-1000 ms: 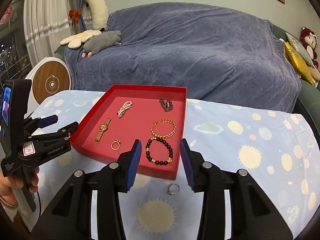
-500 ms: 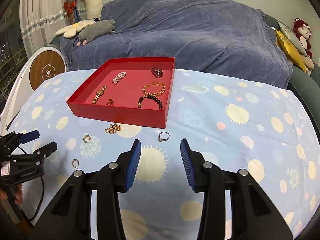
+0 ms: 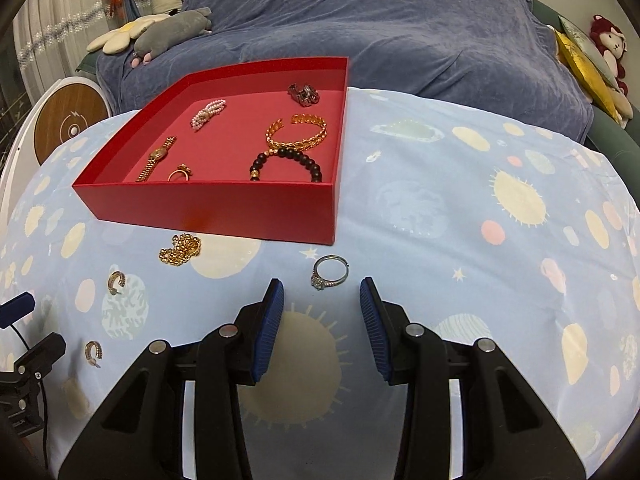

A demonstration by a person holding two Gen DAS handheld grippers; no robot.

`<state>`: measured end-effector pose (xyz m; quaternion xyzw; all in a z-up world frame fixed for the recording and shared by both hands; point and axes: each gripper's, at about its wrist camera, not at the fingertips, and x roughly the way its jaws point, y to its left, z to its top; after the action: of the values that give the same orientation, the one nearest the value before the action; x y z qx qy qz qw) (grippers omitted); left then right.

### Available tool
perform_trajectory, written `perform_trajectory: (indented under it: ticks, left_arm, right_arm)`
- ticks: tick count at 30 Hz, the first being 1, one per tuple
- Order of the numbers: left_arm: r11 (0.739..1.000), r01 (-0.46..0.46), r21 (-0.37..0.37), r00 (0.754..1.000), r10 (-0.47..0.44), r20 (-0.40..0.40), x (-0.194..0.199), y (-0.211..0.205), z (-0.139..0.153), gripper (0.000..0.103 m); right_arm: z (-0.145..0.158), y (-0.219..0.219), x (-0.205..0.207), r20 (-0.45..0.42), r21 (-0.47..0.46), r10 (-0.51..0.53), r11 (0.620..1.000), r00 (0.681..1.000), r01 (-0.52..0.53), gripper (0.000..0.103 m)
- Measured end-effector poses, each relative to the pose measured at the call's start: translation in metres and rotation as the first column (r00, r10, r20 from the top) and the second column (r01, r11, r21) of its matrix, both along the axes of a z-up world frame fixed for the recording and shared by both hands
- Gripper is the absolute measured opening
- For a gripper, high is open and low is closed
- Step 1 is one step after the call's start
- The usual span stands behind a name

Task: Organize jewelry
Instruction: 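Grasp silver stone ring with right tool while left tool grasps gold hoop earring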

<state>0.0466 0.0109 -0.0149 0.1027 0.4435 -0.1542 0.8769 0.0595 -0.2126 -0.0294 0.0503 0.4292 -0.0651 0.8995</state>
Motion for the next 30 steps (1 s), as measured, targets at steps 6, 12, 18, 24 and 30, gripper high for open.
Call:
perform_trajectory:
  ticks: [6, 12, 18, 24, 30]
  left_arm:
    - [1.000, 0.026, -0.006, 1.000, -0.027, -0.008, -0.004, -0.002, -0.002, 0.074]
    - [0.997, 0.081, -0.019, 0.996, -0.082, -0.027, -0.013, -0.018, -0.005, 0.074]
    - [0.994, 0.097, -0.042, 0.993, -0.100, -0.066, -0.012, -0.029, -0.015, 0.072]
    - [0.995, 0.092, -0.047, 0.995, -0.094, -0.038, -0.008, -0.032, -0.017, 0.051]
    - [0.991, 0.116, -0.062, 0.993, -0.118, -0.028, -0.007, -0.035, -0.015, 0.018]
  right_arm:
    - [-0.003, 0.001, 0.004, 0.004, -0.018, 0.000, 1.000, 1.000, 0.000, 0.031]
    - [-0.003, -0.002, 0.005, 0.005, 0.000, 0.006, 1.000, 1.000, -0.006, 0.014]
    - [-0.002, -0.007, 0.004, -0.004, 0.031, -0.002, 1.000, 1.000, 0.003, 0.007]
    - [0.009, -0.002, -0.002, 0.012, 0.071, 0.018, 0.997, 1.000, -0.019, 0.006]
    - [0.019, 0.006, -0.005, 0.031, 0.079, 0.048, 0.996, 0.998, -0.051, 0.006]
